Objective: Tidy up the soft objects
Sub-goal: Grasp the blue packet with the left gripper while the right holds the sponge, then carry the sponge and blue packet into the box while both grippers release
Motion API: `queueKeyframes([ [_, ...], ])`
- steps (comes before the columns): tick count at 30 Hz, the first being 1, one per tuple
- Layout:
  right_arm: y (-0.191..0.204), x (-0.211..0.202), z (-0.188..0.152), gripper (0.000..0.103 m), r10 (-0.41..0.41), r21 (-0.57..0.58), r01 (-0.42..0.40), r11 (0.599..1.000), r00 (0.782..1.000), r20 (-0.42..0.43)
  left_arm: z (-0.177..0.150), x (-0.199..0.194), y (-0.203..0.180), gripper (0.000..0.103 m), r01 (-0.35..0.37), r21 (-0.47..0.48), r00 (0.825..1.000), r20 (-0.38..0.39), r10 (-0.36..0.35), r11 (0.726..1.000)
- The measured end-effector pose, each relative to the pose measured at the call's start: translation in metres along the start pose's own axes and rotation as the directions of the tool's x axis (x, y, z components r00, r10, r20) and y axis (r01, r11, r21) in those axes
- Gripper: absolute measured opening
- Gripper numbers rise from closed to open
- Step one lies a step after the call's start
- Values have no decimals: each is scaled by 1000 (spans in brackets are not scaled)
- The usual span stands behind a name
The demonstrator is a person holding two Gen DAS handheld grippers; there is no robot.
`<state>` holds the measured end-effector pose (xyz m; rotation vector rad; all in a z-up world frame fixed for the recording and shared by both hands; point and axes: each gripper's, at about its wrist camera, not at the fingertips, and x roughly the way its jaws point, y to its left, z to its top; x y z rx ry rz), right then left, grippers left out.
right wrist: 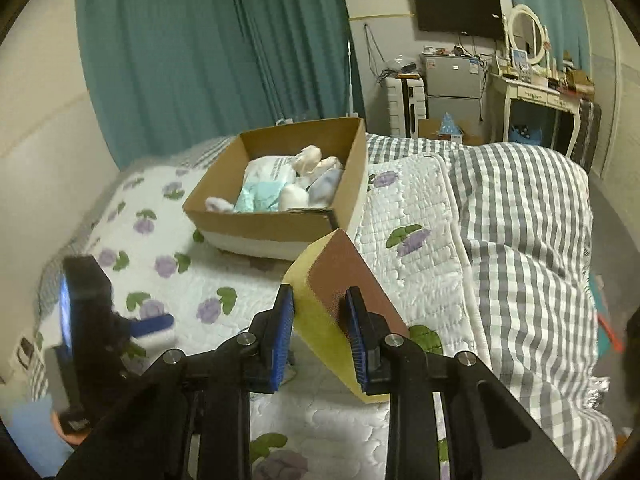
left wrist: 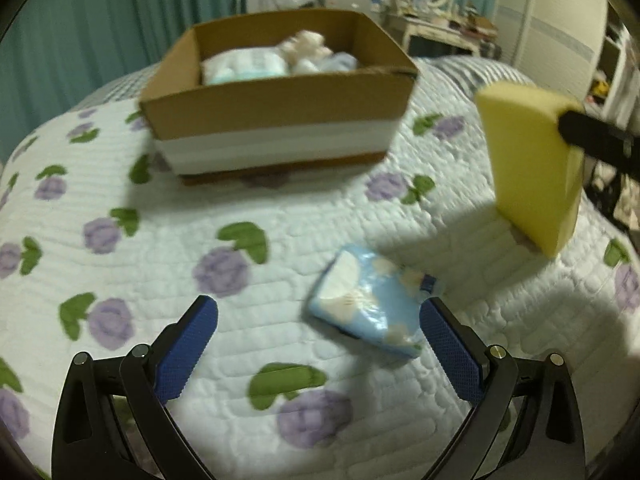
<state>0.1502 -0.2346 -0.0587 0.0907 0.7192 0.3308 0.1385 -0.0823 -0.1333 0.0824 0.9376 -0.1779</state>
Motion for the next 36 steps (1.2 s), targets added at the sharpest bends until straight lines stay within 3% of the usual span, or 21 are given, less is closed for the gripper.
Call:
queueKeyframes([
  [2,-1,2,2,26,1,-13,-1,1000,1000,2,1,9,-5,99,8,10,1000,-17,-8,1000],
  [8,1,10,4,26,12,-44,-12,999,1000,7,3,31,-14,67,116,9,992,-52,-116,993],
  [10,-1,10,3,26,18,-39,-18,999,1000,9,3,30,-16,62,100,20,994,-45,-99,995],
  [12,-1,10,3,26,16,-39,-16,999,1000,11,4,25,-12,42,77,20,997,-25,-76,997],
  [15,1,8,2,26,9,-44,-8,999,1000,11,7,19,2,27,99,-27,995,-24,-100,995],
  [24,25,-16,4,26,-31,-83,33,996,999,24,8,-17,11,13,118,-22,993,14,-118,993],
  [36,62,-60,8,26,-28,-118,37,992,997,78,26,-81,22,12,55,15,987,152,-57,998],
])
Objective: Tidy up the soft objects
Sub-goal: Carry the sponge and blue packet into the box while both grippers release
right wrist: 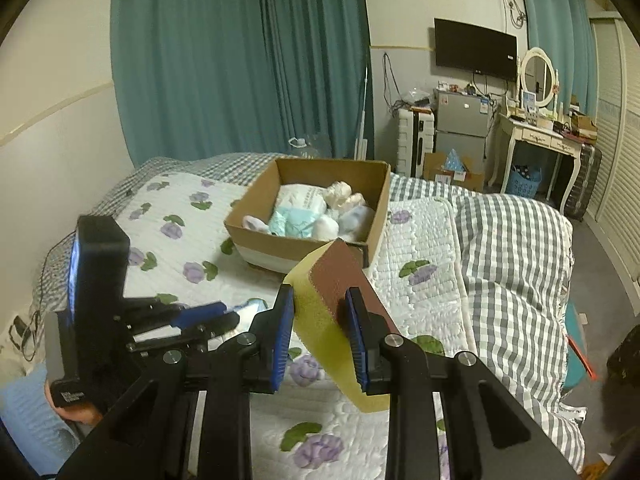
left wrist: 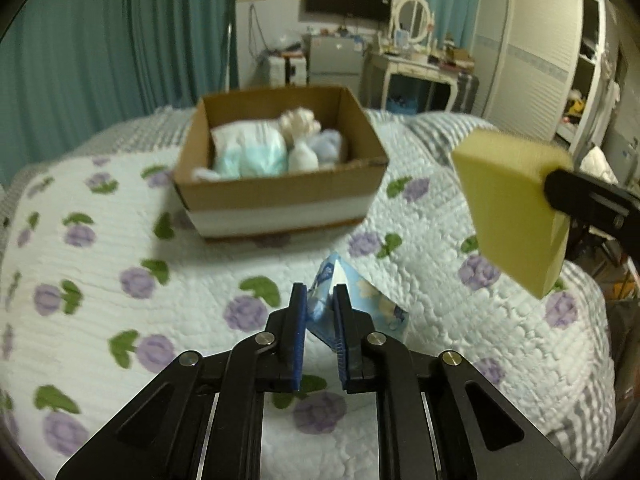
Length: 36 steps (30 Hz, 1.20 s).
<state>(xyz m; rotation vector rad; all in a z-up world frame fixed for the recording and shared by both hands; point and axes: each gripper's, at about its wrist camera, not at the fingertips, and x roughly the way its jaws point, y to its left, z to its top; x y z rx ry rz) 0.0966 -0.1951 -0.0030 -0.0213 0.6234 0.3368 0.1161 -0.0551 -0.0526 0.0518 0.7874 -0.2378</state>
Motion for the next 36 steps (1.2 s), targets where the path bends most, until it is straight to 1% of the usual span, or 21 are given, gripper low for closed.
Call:
queueKeyframes([
  [2,6,-6,3,26,0,-7,0,1000,1000,11,5,-13,3,12,-10,6,1000,22,9,1000],
  [10,25,-19,24,26,-6,-43,9,999,999,52,33,-39,12,12,-46,25,994,98,43,999],
  [15,29,-13,44,26,-17,-62,22,998,997,78,54,-43,20,12,-70,21,988,138,66,997],
  [19,28,-1,63,26,-18,-66,25,998,995,102,75,-40,29,12,-91,10,982,165,88,996],
  [24,25,21,91,26,-14,-74,25,997,991,135,101,-29,43,12,-117,2,974,194,115,993],
  [27,23,42,108,26,-20,-87,33,996,989,145,117,-18,52,12,-135,2,970,205,132,991],
  [31,21,78,130,26,-26,-98,41,994,989,147,138,5,66,12,-156,0,967,205,152,988],
  [36,17,128,147,26,-40,-122,58,991,989,142,157,37,81,12,-180,6,966,191,176,984],
])
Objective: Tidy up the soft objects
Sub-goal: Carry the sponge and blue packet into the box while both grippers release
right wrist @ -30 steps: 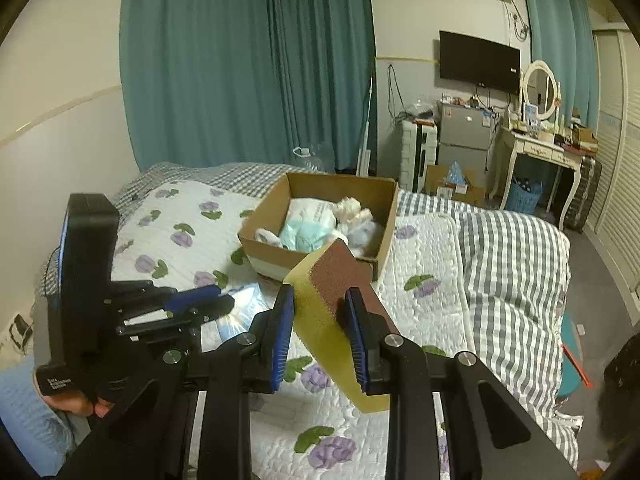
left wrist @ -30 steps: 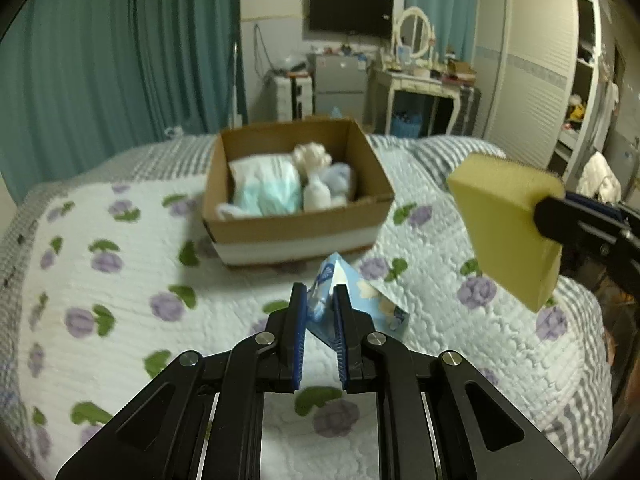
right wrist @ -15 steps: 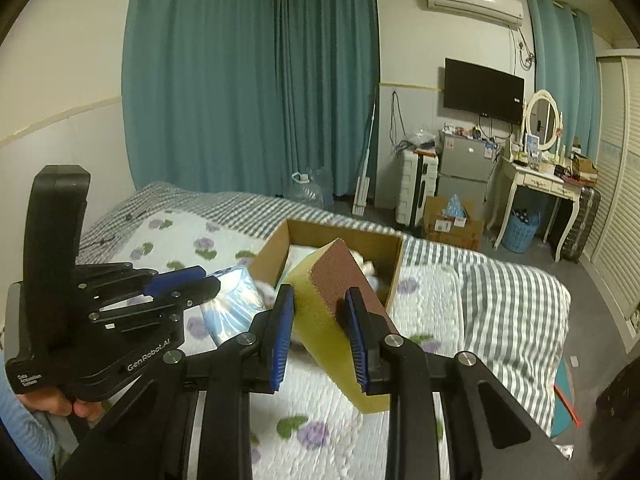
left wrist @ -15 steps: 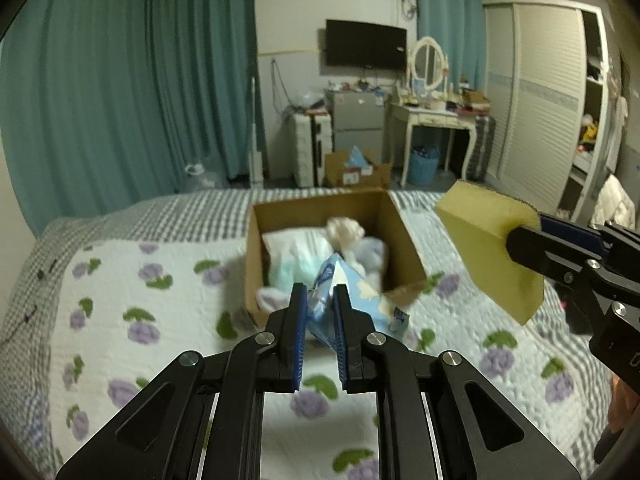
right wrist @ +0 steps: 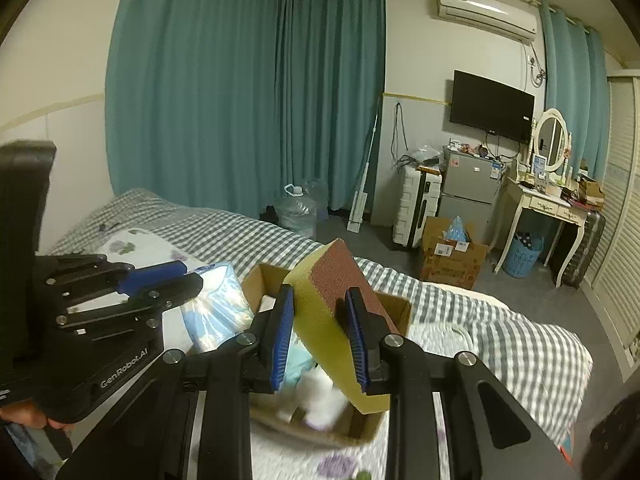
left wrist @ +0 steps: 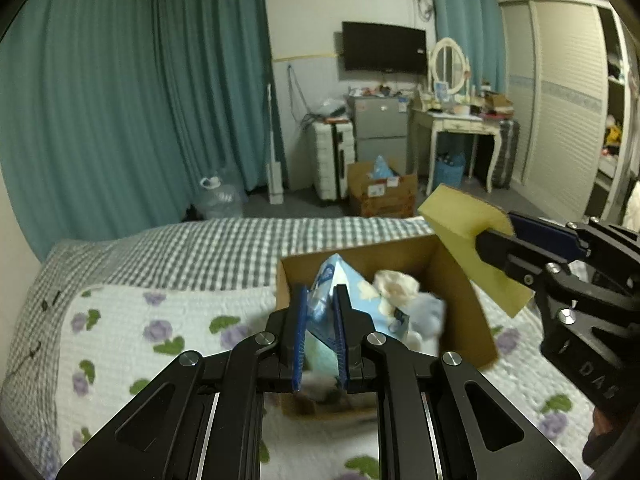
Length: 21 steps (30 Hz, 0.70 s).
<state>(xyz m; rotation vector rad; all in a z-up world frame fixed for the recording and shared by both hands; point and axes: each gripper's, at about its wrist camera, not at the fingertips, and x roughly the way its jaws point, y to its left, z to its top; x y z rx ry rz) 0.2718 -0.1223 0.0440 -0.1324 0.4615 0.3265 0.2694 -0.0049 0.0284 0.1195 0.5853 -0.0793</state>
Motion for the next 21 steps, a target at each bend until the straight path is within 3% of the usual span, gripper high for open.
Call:
queueKeyframes([
  [10,-14,98,-15,26,-32,-5,32,999,997,-65,-8,76,3,13,-34,-1,997,-76,33,999],
  [16,-23,120,-39,31,-4,14,6,1000,995,-103,-18,97,0,15,-15,-22,993,-118,12,1000],
  [19,-18,118,-41,40,2,2,-2,1000,994,-109,-20,95,-4,18,-10,-20,992,-129,7,1000],
  [21,-17,112,-39,59,-11,0,11,1000,995,-100,-19,91,-4,18,-20,-17,991,-129,18,1000],
])
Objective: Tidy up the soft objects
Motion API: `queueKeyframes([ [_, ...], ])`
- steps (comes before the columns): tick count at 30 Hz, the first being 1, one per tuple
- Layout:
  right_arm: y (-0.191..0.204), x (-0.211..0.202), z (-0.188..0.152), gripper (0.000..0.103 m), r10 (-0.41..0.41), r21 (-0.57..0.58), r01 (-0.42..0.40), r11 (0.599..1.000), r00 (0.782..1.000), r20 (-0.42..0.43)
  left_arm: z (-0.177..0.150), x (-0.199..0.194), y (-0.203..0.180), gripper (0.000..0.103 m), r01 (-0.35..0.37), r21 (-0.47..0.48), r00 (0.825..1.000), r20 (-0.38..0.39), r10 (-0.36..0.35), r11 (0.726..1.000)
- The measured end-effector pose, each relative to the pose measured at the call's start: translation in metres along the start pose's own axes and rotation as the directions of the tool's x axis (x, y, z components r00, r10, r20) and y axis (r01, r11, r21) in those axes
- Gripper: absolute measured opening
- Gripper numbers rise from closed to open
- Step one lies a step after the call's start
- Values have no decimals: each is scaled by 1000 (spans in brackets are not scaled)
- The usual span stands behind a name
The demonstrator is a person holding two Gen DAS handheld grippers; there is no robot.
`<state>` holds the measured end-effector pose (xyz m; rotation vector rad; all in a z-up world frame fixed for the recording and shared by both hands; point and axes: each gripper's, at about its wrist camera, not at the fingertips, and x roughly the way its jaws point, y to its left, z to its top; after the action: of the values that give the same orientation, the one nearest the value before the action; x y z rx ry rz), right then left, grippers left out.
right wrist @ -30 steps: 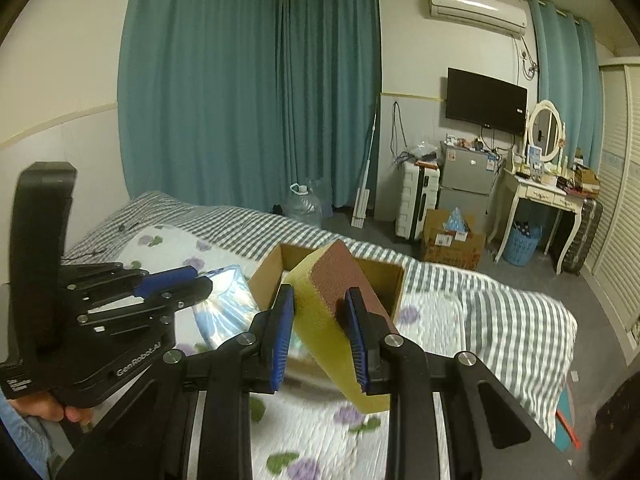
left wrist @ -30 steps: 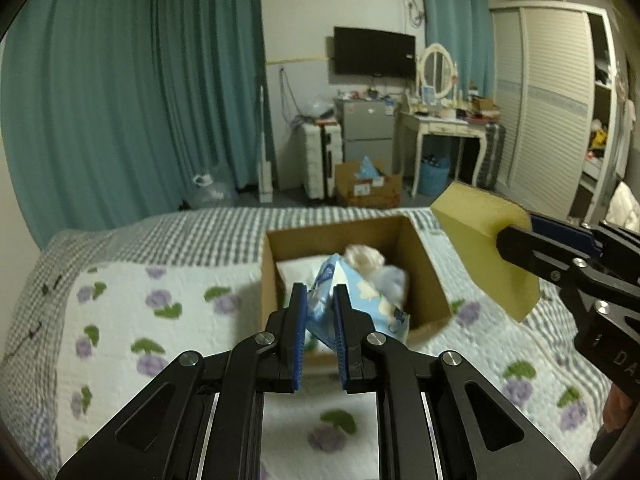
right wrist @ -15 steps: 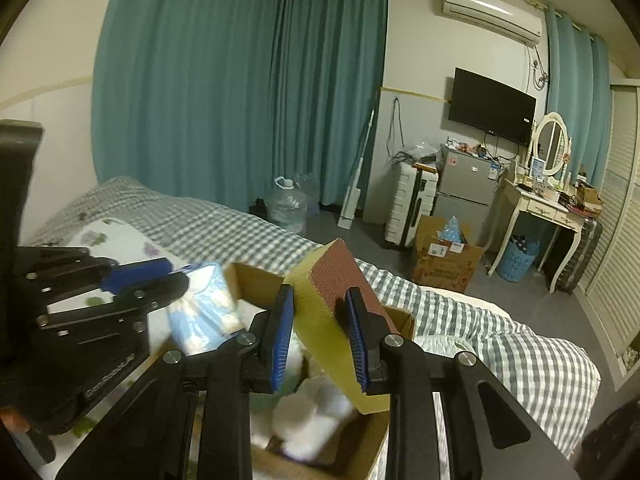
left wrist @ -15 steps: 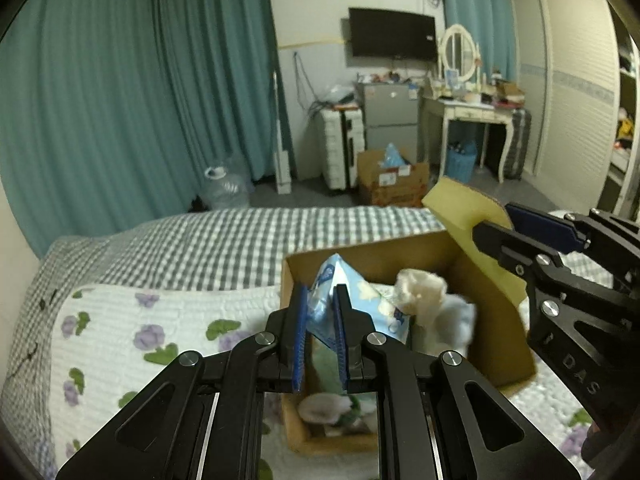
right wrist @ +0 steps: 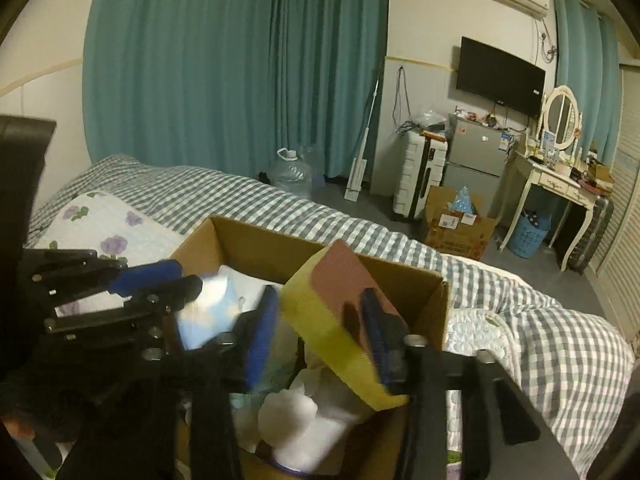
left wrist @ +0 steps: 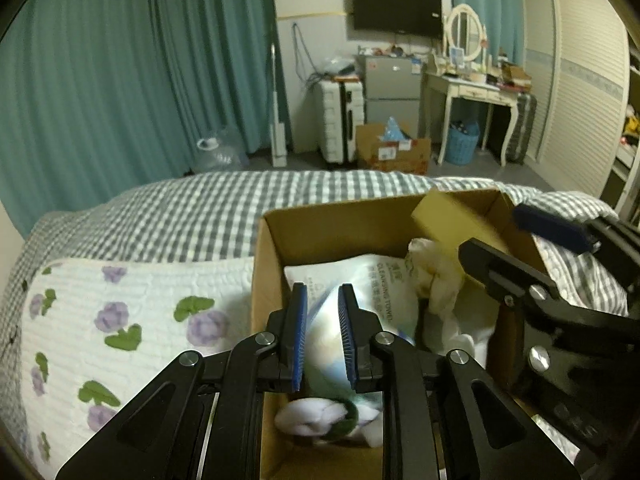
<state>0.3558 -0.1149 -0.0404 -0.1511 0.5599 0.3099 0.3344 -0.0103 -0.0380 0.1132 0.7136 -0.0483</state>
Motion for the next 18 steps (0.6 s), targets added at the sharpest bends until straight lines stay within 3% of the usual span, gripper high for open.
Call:
queueKeyframes([
  [8,-6,-52,18,73,-25,64,21,998,998,60,9,-42,6,19,-18,1,1000,24,18,1000],
  [10,-5,-74,28,76,-50,58,46,997,996,78,13,-63,10,28,-30,-3,998,50,30,1000],
  [12,-2,-98,38,80,-68,56,63,996,992,104,18,-88,13,48,-36,-12,995,89,37,999],
  [16,2,-151,58,86,-112,74,103,992,985,130,29,-150,18,62,-40,-18,982,183,42,999],
  [18,5,-186,67,95,-124,87,111,990,980,157,31,-183,20,80,-52,-20,971,233,55,998],
])
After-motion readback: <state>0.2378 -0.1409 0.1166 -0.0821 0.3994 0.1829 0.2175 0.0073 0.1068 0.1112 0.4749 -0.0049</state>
